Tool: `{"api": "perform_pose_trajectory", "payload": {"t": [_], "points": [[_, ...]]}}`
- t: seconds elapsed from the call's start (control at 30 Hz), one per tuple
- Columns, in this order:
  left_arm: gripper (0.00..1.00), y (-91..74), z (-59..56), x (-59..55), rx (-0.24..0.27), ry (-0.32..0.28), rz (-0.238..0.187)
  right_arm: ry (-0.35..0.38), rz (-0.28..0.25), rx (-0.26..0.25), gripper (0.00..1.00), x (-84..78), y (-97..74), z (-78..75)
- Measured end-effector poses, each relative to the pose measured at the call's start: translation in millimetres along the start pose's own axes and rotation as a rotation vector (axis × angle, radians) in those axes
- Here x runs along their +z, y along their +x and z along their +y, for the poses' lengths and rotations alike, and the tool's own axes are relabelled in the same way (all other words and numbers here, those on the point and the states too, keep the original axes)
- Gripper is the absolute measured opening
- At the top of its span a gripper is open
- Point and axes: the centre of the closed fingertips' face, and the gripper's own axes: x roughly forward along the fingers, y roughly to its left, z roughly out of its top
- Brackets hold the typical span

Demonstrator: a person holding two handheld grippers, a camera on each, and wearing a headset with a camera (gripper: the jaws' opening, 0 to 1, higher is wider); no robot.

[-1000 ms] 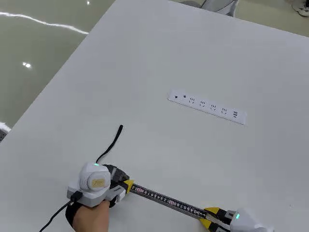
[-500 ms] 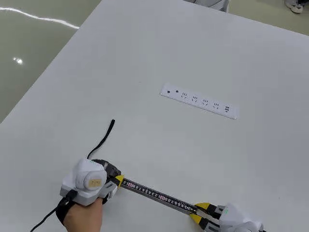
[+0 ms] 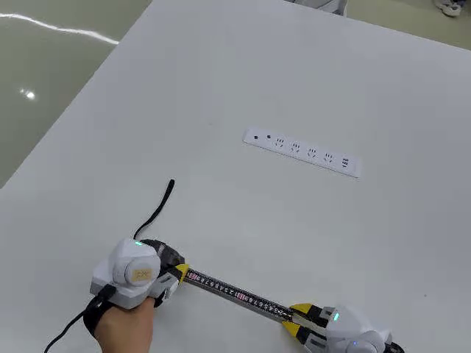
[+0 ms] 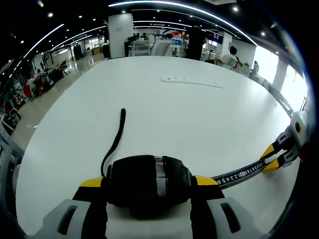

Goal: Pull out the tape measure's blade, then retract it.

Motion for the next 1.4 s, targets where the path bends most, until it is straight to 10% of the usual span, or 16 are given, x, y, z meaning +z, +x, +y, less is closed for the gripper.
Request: {"api": "perform_pose_trajectory", "payload": {"t": [1.4], "points": [[0.66,-2.8,-1.1,-2.1,-0.032,-0.035,-0.02,-0.009,-0.034,0.028,0.14,20.1,23.5,8.6]]}}
